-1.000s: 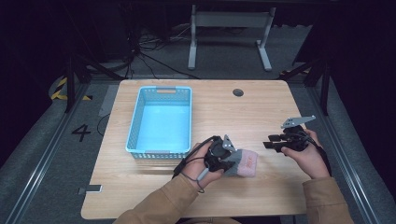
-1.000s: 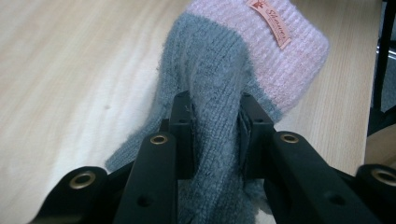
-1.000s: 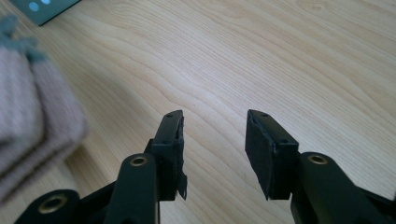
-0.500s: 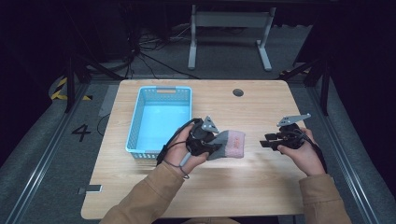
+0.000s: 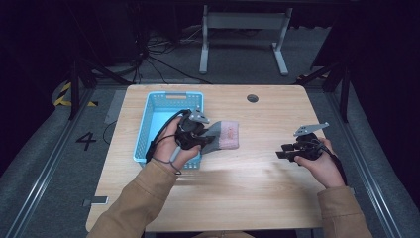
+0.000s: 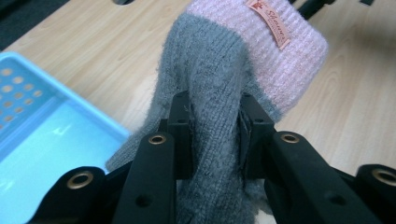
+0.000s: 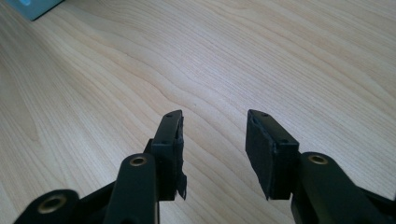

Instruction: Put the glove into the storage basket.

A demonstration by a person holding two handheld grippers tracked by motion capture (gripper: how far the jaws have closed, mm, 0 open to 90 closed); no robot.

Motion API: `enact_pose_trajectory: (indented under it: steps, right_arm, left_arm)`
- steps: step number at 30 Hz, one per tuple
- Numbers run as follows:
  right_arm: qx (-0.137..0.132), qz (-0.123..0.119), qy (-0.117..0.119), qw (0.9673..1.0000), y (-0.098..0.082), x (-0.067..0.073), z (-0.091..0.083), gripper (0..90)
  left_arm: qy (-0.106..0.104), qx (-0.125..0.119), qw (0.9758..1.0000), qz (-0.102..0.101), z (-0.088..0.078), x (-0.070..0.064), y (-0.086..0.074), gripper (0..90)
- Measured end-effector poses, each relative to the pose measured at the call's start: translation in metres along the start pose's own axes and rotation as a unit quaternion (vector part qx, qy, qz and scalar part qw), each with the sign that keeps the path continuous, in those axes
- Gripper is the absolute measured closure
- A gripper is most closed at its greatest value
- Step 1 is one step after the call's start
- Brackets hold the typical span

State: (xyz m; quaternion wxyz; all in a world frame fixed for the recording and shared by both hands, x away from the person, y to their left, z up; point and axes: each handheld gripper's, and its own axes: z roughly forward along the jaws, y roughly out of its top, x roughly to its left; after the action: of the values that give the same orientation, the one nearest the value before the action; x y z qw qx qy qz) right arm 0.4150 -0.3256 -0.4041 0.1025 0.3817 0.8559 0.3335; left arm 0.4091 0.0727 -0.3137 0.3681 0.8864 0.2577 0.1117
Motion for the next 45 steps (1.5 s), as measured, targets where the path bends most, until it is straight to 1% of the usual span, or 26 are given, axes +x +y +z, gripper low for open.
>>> enact_pose_trajectory:
  steps: [6,9,13,15,19,22,25,27,29,32,35,36,37,39,41,42,45]
  right_arm:
    - [0.004,0.003,-0.001,1.0000,-0.004,-0.002,0.002,57.0]
    - [0.007,0.005,-0.002,1.0000,-0.006,-0.003,0.003,56.9]
    - [0.006,0.010,-0.005,0.9999,-0.009,-0.003,0.002,56.7]
    - [0.006,0.010,-0.006,0.9999,-0.010,-0.003,0.001,56.7]
    - [0.001,0.005,-0.012,0.9999,-0.012,0.001,-0.002,56.3]
    - [-0.003,0.001,-0.017,0.9999,-0.012,0.004,-0.004,56.1]
    - [-0.003,0.000,-0.019,0.9998,-0.014,0.005,-0.004,56.0]
    - [-0.003,0.002,-0.021,0.9998,-0.015,0.005,-0.005,55.7]
    - [-0.004,0.002,-0.023,0.9997,-0.017,0.005,-0.005,55.7]
    - [-0.002,0.004,-0.023,0.9997,-0.019,0.005,-0.004,55.6]
    - [-0.002,0.004,-0.023,0.9997,-0.021,0.006,-0.004,55.5]
    - [-0.001,0.004,-0.025,0.9997,-0.021,0.006,-0.004,55.2]
    - [-0.001,0.004,-0.025,0.9997,-0.021,0.006,-0.004,55.2]
    - [-0.001,0.005,-0.027,0.9996,-0.022,0.006,-0.004,55.2]
    - [-0.001,0.004,-0.027,0.9996,-0.023,0.006,-0.004,55.1]
    - [0.000,0.004,-0.026,0.9996,-0.023,0.006,-0.004,55.0]
    - [-0.001,0.004,-0.028,0.9996,-0.025,0.007,-0.005,54.9]
  left_arm:
    - [0.018,-0.005,0.9997,-0.015,-0.010,0.023,-0.006,71.3]
    - [0.026,-0.001,0.9995,-0.017,-0.014,0.034,-0.009,71.2]
    - [0.034,0.003,0.9992,-0.019,-0.015,0.046,-0.014,71.2]
    - [0.036,-0.002,0.9991,-0.019,-0.016,0.052,-0.017,71.1]
    - [0.046,0.000,0.9987,-0.022,-0.017,0.065,-0.023,71.0]
    - [0.053,0.005,0.9981,-0.031,-0.017,0.079,-0.029,71.0]
    - [0.055,0.011,0.9977,-0.037,-0.016,0.089,-0.033,70.9]
    - [0.057,0.014,0.9976,-0.037,-0.012,0.094,-0.035,71.0]
    - [0.058,0.020,0.9976,-0.033,-0.008,0.099,-0.036,71.0]
    - [0.059,0.020,0.9974,-0.036,-0.002,0.106,-0.038,71.0]
    - [0.061,0.026,0.9971,-0.036,0.003,0.112,-0.041,70.9]
    - [0.063,0.031,0.9970,-0.033,0.006,0.115,-0.042,70.9]
    - [0.066,0.032,0.9967,-0.034,0.008,0.116,-0.043,70.9]
    - [0.064,0.042,0.9965,-0.033,0.013,0.120,-0.045,70.9]
    - [0.062,0.049,0.9963,-0.034,0.018,0.123,-0.046,70.9]
    - [0.062,0.048,0.9962,-0.037,0.021,0.123,-0.047,70.9]
    - [0.056,0.056,0.9959,-0.044,0.028,0.127,-0.050,70.8]
